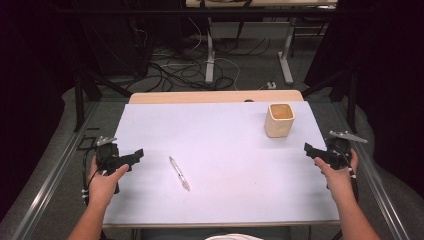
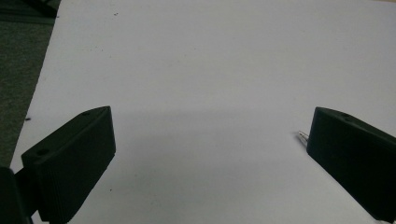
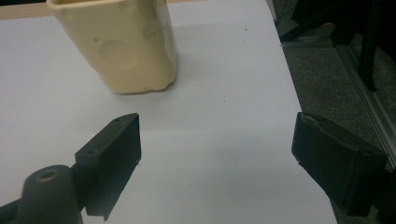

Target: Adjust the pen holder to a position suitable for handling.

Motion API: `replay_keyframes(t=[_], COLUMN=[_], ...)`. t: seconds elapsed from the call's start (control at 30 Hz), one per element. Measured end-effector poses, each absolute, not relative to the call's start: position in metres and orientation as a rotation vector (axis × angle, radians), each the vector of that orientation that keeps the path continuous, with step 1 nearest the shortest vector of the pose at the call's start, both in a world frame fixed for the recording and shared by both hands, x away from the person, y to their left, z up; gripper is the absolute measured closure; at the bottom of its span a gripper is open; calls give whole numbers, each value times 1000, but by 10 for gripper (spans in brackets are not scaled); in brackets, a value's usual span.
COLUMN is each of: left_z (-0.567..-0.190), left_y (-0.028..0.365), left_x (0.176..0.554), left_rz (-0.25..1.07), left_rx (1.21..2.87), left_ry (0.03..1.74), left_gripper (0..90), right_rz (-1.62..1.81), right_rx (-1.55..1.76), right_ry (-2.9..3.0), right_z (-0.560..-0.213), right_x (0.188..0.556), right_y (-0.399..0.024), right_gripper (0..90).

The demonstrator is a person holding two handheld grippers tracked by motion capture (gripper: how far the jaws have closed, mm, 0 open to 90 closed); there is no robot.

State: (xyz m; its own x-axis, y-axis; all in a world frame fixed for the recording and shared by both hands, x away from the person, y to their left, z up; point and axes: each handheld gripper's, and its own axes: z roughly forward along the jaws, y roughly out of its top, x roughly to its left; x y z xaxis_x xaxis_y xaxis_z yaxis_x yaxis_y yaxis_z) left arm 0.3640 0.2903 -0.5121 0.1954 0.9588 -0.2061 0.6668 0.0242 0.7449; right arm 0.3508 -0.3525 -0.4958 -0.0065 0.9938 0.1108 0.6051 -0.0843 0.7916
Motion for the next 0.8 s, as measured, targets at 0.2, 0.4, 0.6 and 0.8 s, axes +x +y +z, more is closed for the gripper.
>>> replay_keyframes(t=[0.2,0.4,0.6,0.8], left_z=[-511,-513,-513,-513], left_y=[288,290,291,288], left_x=[366,364,363,362], left_rz=[488,494,498,496], left_rx=[1721,1716,1717,1732], left_ry=[1540,1551,1553,1548], left_gripper=[12,18,24,25], right_rz=[942,927,895,857], right_rx=[1736,1711,1704,1717], right_ry=[1695,1719,1776,1826], right_z=[-494,-482,-466,-442], right_x=[351,362,376,397], right_y=[-350,-344,-338,-334], right_gripper=[187,253,262,269])
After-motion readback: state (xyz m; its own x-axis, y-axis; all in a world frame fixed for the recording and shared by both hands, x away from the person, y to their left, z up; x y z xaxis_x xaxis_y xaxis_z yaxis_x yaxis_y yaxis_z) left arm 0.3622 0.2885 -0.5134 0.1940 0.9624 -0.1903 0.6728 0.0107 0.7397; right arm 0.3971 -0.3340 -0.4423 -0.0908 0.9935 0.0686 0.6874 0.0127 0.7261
